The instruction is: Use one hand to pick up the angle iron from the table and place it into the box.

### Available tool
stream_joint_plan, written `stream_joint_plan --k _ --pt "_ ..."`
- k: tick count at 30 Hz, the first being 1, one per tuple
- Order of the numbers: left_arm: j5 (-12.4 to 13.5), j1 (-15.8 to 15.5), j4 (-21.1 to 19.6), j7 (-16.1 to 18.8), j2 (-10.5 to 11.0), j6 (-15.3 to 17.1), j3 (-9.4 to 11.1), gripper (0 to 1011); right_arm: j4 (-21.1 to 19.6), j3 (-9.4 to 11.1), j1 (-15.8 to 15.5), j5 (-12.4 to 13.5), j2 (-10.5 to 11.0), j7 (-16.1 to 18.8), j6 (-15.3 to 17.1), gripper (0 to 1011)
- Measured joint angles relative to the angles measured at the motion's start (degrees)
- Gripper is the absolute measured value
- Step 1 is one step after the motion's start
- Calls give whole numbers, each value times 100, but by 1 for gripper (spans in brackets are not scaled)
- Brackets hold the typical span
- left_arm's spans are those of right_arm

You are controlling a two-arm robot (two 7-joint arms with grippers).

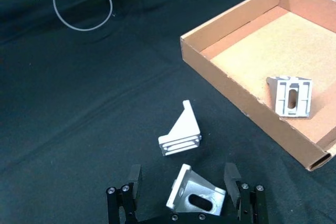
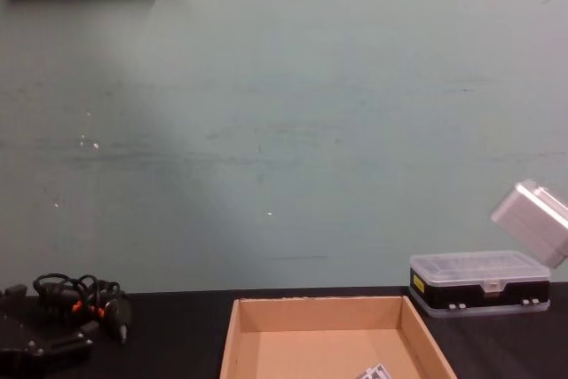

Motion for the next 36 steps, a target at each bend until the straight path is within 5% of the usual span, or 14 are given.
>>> stream_joint_plan --k 11,26,36 --pt "0 0 0 0 0 0 0 1000 -21 -34 15 -33 20 38 -28 820" --pt "0 0 0 0 0 0 0 1000 5 1 75 -32 -5 35 -130 307" --pt "0 0 0 0 0 0 0 1000 4 -10 67 -39 -3 39 -138 55"
